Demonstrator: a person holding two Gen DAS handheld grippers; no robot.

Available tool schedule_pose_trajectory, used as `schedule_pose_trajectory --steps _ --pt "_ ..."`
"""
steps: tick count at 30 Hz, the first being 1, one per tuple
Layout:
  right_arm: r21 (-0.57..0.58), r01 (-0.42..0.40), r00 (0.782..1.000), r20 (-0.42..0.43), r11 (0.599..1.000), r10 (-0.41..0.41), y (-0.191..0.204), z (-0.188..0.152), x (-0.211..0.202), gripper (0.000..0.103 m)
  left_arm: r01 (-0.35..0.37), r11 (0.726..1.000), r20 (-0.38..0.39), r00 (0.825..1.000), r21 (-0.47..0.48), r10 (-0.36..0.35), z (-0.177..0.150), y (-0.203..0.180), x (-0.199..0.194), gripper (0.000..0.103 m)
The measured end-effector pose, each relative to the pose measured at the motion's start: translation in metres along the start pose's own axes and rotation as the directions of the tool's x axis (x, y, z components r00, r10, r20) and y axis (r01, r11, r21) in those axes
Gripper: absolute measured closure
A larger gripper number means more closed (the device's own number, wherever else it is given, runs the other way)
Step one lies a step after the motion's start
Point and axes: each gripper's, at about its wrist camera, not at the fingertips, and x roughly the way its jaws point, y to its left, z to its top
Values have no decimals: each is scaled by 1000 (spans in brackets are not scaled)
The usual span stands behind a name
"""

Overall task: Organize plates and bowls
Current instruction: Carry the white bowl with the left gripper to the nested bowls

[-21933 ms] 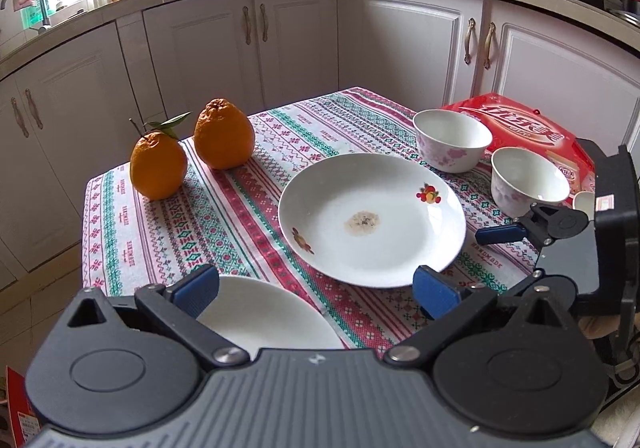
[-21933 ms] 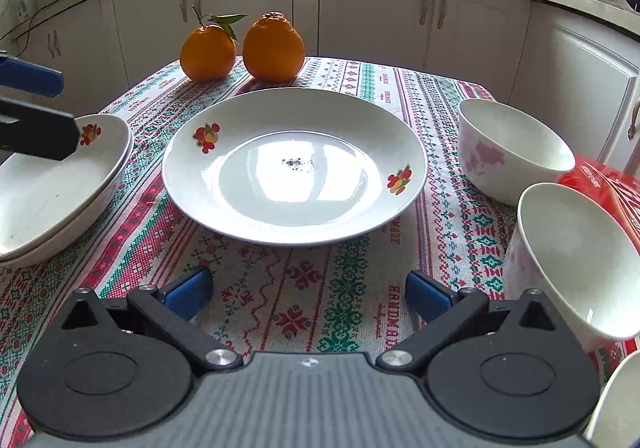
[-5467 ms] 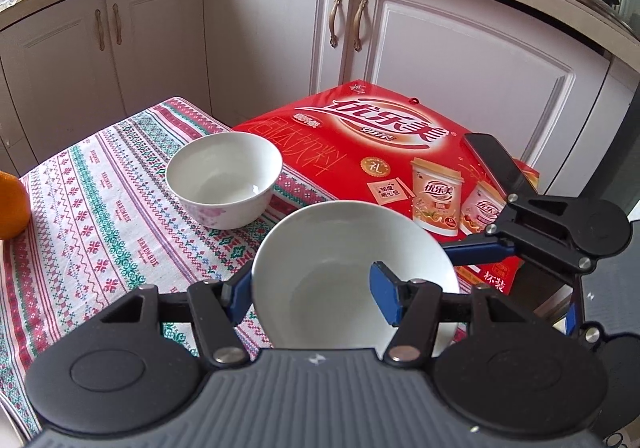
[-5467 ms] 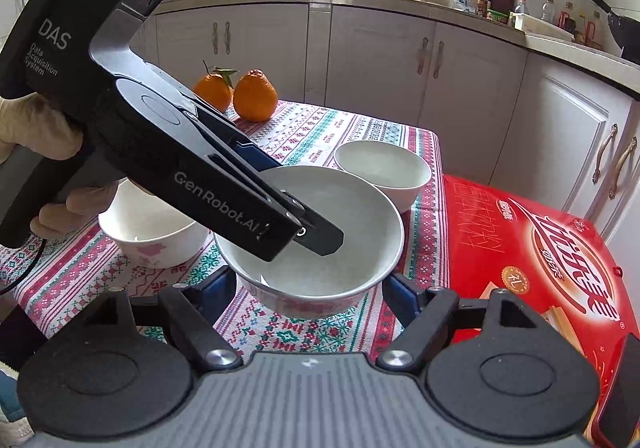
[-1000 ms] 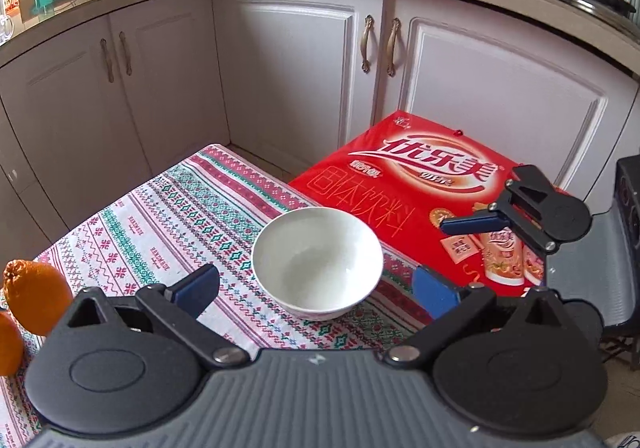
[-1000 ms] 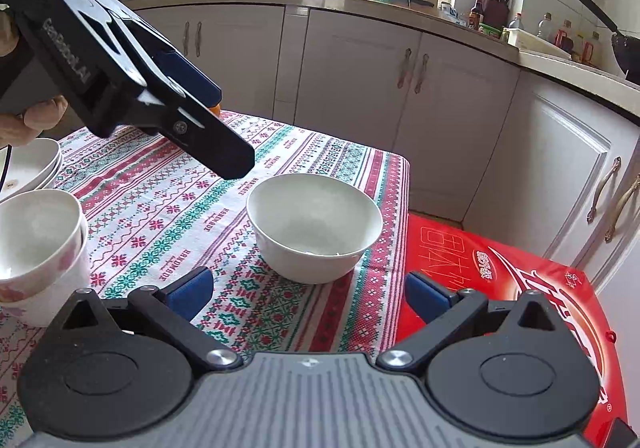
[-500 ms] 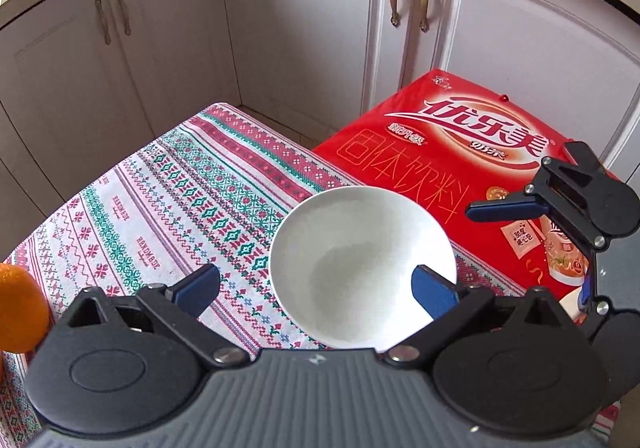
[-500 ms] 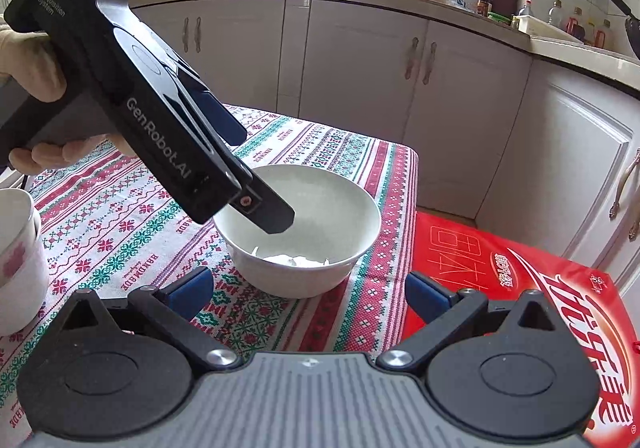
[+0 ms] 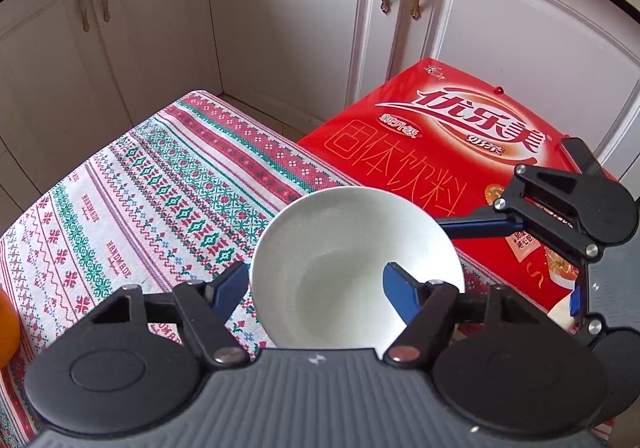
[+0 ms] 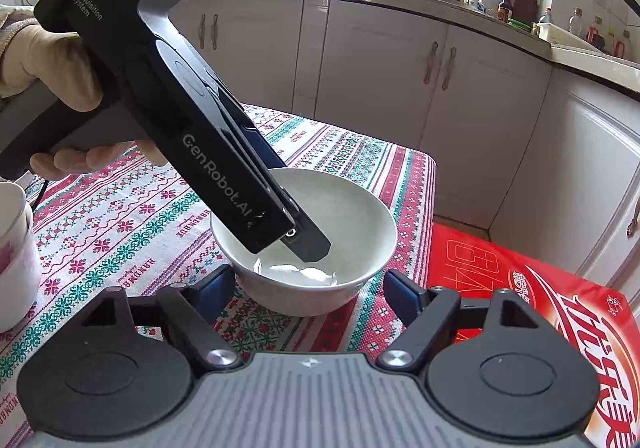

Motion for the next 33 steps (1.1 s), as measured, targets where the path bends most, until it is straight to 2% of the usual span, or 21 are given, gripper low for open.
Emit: schedule_pose_trajectory --steps 3,17,33 --pt "4 -14 1000 0 1000 14 -1 1 1 20 15 1000 0 1000 -8 -15 1 1 1 36" --pt "34 -32 999 -9 999 33 -2 7 -4 21 23 1000 -8 1000 8 -23 0 -3 -8 37" --pt "-6 -50 999 21 999 50 33 22 -64 21 -4 1000 52 999 -2 4 -21 -30 -79 37"
